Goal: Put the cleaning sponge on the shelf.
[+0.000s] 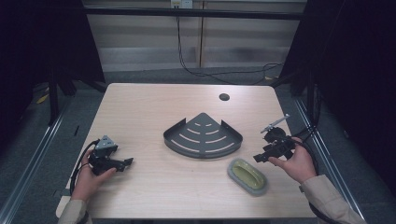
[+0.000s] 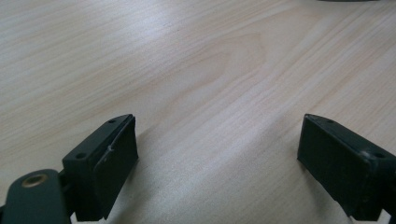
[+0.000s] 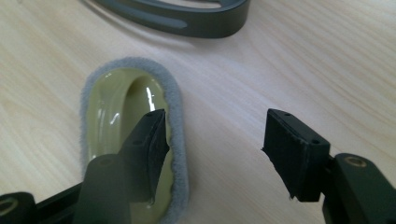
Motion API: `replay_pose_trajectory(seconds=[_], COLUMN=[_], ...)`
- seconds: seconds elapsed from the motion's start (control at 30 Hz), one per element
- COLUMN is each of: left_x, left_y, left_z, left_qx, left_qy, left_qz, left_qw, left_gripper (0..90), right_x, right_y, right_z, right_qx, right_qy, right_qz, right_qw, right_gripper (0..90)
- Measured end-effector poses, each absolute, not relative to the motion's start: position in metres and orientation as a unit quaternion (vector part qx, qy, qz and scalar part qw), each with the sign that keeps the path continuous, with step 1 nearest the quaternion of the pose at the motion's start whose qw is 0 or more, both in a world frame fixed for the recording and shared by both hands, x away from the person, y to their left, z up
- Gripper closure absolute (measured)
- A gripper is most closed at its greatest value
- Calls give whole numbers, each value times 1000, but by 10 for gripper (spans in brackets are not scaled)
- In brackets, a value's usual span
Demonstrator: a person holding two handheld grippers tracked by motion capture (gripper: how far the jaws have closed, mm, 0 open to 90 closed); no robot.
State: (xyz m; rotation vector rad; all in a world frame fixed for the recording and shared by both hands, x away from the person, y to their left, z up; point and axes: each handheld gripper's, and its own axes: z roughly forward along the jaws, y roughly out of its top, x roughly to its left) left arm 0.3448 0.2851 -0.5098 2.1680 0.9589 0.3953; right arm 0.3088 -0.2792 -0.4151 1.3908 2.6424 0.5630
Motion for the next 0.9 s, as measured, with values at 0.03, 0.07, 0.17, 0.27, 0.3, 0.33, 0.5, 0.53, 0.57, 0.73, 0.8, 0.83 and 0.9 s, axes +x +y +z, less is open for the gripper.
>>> replay_pose_trajectory(seconds=[0.03, 0.07, 0.17, 0.27, 0.3, 0.33, 0.5, 0.53, 0.57, 0.73, 0.8, 0.83, 0.9], left_x=[345, 345, 345, 345, 345, 345, 345, 345, 345, 345, 345, 345, 345], left_y=[285, 285, 285, 285, 285, 285, 285, 285, 285, 285, 285, 285, 285], left_z=[-510, -510, -510, -510, -510, -510, -510, -510, -510, -510, -510, -510, -510], left_qx=[841, 841, 841, 841, 841, 841, 841, 841, 841, 841, 841, 841, 841], left_qy=[372, 372, 372, 372, 372, 372, 372, 372, 372, 372, 372, 372, 372], left_qz=[153, 153, 153, 153, 153, 154, 154, 153, 153, 153, 153, 153, 153], left_qw=[361, 361, 361, 361, 361, 361, 361, 361, 361, 361, 361, 361, 361], left_gripper=[116, 116, 116, 116, 116, 116, 117, 116, 116, 116, 117, 117, 117], right_x=[309, 309, 308, 307, 306, 306, 304, 304, 304, 301, 300, 300, 299], right_y=[-279, -277, -270, -263, -258, -258, -247, -245, -245, -238, -237, -237, -236], right_z=[-415, -414, -410, -407, -405, -405, -404, -404, -404, -409, -411, -412, -412], right_qx=[457, 454, 445, 433, 427, 427, 417, 416, 416, 402, 400, 399, 398], right_qy=[868, 871, 878, 885, 888, 888, 895, 896, 896, 904, 905, 906, 907], right_qz=[185, 181, 174, 168, 164, 164, 156, 155, 155, 144, 141, 140, 138], right_qw=[51, 51, 44, 39, 36, 36, 25, 21, 21, 13, 8, 7, 7], right_gripper=[392, 392, 398, 403, 403, 403, 412, 420, 420, 442, 453, 455, 467])
